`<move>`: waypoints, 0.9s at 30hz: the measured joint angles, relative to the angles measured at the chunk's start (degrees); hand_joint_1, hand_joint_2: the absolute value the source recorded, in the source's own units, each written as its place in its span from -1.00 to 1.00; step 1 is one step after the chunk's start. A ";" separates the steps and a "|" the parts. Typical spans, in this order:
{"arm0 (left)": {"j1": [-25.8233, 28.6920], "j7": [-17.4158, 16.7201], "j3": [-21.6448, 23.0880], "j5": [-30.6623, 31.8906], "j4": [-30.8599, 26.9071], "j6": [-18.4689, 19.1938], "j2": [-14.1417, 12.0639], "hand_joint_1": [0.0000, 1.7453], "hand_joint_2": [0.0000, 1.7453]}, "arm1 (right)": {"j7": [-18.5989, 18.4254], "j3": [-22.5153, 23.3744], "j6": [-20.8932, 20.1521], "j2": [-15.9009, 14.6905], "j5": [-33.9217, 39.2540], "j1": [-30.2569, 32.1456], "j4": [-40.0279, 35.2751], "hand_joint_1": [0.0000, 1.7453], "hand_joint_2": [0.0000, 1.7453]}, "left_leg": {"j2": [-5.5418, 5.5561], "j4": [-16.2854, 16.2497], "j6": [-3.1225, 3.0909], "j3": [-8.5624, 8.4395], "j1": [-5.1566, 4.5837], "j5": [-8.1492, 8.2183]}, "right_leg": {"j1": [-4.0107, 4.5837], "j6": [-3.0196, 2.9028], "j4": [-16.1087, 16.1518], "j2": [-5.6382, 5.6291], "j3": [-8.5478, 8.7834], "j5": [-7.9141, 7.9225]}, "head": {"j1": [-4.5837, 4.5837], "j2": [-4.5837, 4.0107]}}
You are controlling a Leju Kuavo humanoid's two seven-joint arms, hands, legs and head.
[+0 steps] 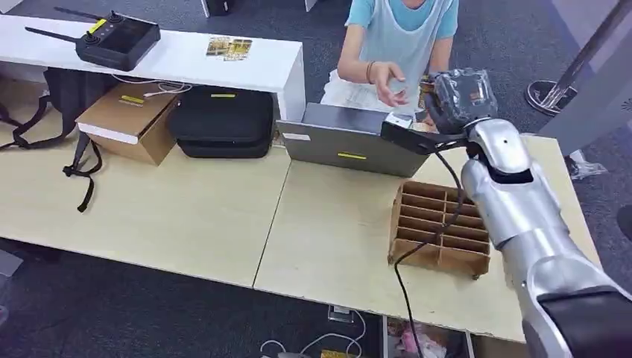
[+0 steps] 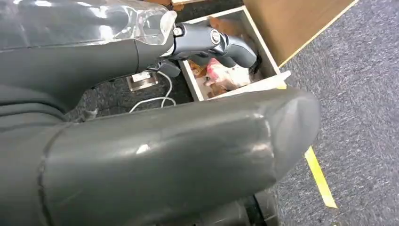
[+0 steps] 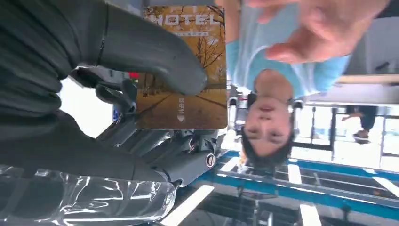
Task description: Pass the card to the sensor for recognition and then transmit it.
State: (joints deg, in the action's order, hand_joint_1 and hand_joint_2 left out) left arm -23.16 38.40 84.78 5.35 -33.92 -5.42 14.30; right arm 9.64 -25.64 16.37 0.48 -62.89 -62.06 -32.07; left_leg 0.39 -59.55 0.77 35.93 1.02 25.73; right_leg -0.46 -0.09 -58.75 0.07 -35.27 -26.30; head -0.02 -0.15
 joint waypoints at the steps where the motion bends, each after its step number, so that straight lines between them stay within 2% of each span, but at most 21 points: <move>1: 0.02 -0.11 0.02 -0.18 -0.09 0.13 -0.11 -1.00 -1.00 | -0.02 -0.07 0.07 0.44 0.42 -0.35 0.53 1.00 1.00 | 0.03 0.00 0.00 0.00 0.01 0.00 | 0.01 0.00 0.00 0.04 0.00 0.00 | 0.00 0.00; 4: 0.05 -0.24 0.02 -0.33 -0.37 0.24 -0.22 -1.00 -1.00 | 0.00 -0.28 0.07 1.53 1.03 -1.02 1.61 1.00 1.00 | 0.06 0.01 0.00 0.01 0.02 0.00 | 0.03 0.00 0.00 0.07 0.01 0.00 | 0.00 0.00; 13: 0.09 -0.42 0.04 -0.02 -0.83 0.24 -0.42 -1.00 -1.00 | -0.24 -0.48 0.33 1.79 1.05 -2.14 3.83 1.00 1.00 | 0.03 -0.02 0.00 0.01 0.00 0.00 | 0.00 -0.01 0.01 0.03 0.01 0.01 | 0.02 0.00; 14: 0.09 -0.42 0.04 0.11 -0.87 0.22 -0.42 -1.00 -1.00 | -0.28 -0.50 0.35 1.79 1.03 -2.16 4.05 -0.42 1.00 | 0.04 -0.02 0.00 0.01 0.00 0.00 | 0.00 -0.01 0.01 0.03 0.01 0.01 | 0.00 0.00; 15: 0.09 -0.42 0.04 0.28 -0.94 0.20 -0.42 -1.00 -1.00 | -0.31 -0.57 0.44 1.79 1.01 -2.15 4.35 -0.42 1.00 | 0.04 -0.02 0.00 0.01 0.00 0.00 | 0.00 -0.01 0.01 0.03 0.01 0.01 | 0.00 0.00; 16: 0.09 -0.42 0.04 0.35 -0.96 0.15 -0.42 -1.00 -1.00 | -0.37 -0.59 0.50 1.79 1.01 -2.14 4.55 -0.98 1.00 | 0.04 -0.01 0.00 0.01 0.00 0.00 | 0.00 -0.01 0.01 0.03 0.01 0.01 | 0.00 0.00; 22: 0.09 -0.42 0.04 0.26 -0.96 0.07 -0.44 -1.00 -1.00 | -0.61 -0.63 0.57 1.79 1.78 -2.15 5.97 -1.00 1.00 | 0.04 -0.01 0.00 0.01 0.01 0.00 | 0.02 -0.01 0.01 0.03 0.01 0.01 | 0.00 0.00; 27: 0.11 -0.42 0.04 0.24 -0.96 0.07 -0.46 -1.00 -1.00 | 0.72 -0.17 1.62 1.84 5.34 -2.25 6.12 -1.00 1.00 | 0.03 -0.01 0.00 0.01 0.01 0.00 | 0.01 -0.01 0.01 0.02 0.01 0.01 | 0.00 0.00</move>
State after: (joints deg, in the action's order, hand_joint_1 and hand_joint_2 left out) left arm -23.04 37.99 84.83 5.60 -34.88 -5.36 13.84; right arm 10.36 -25.81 17.99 2.32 -57.54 -64.30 -25.94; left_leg 0.43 -59.56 0.77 35.94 1.03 25.73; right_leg -0.45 -0.11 -58.74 0.09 -35.26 -26.29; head -0.02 -0.15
